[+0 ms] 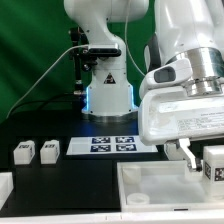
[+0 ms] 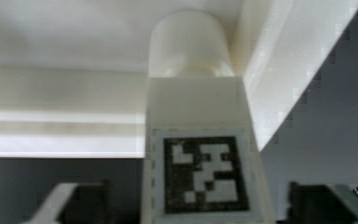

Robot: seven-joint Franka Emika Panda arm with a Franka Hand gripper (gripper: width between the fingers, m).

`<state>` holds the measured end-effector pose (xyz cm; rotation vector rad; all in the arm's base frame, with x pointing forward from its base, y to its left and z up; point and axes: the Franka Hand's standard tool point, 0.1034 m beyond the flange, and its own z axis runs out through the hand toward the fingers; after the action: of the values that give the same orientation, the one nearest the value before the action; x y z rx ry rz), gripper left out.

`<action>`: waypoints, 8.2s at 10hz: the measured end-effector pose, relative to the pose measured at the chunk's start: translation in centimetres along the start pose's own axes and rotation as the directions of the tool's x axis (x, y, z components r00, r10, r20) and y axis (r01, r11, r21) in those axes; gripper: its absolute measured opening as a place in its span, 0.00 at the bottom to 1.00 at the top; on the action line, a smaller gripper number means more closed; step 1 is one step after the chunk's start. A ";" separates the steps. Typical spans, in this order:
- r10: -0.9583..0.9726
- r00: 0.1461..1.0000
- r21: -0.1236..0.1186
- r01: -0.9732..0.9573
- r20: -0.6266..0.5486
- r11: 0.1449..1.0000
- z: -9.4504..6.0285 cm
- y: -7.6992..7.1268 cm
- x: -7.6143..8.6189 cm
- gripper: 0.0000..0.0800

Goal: Assemble one leg

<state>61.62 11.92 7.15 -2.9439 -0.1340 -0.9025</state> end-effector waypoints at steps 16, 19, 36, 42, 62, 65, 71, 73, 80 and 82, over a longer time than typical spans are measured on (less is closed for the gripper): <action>0.014 0.865 0.054 -0.047 0.502 0.997 -1.3 -0.6 0.5 0.81; 0.003 0.798 0.061 -0.050 0.603 0.997 -0.4 -0.8 1.4 0.81; 0.800 0.472 -0.379 -0.710 0.370 0.594 0.8 0.5 1.0 0.37; 0.988 -0.123 -0.483 -0.873 0.093 -0.063 0.8 -0.1 0.8 0.37; 0.597 0.667 -0.245 -0.551 0.446 0.798 1.0 0.2 0.9 0.37; 0.789 0.494 -0.353 -0.710 0.366 0.609 1.0 0.2 0.9 0.37; 0.981 -0.190 -0.483 -0.862 0.025 -0.155 1.3 0.0 0.8 0.37; 0.975 -0.224 -0.453 -0.870 0.012 -0.194 1.2 0.0 0.7 0.37; 0.846 0.422 -0.361 -0.772 0.326 0.524 1.1 -0.9 0.5 0.81; 0.720 0.572 -0.292 -0.665 0.393 0.688 1.1 -0.7 0.4 0.81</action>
Offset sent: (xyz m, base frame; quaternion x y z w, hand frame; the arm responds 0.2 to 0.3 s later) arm 0.0000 0.0000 0.0000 0.0000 0.0000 0.0000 1.0000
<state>62.52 12.72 6.47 -2.8043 1.0312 -0.0419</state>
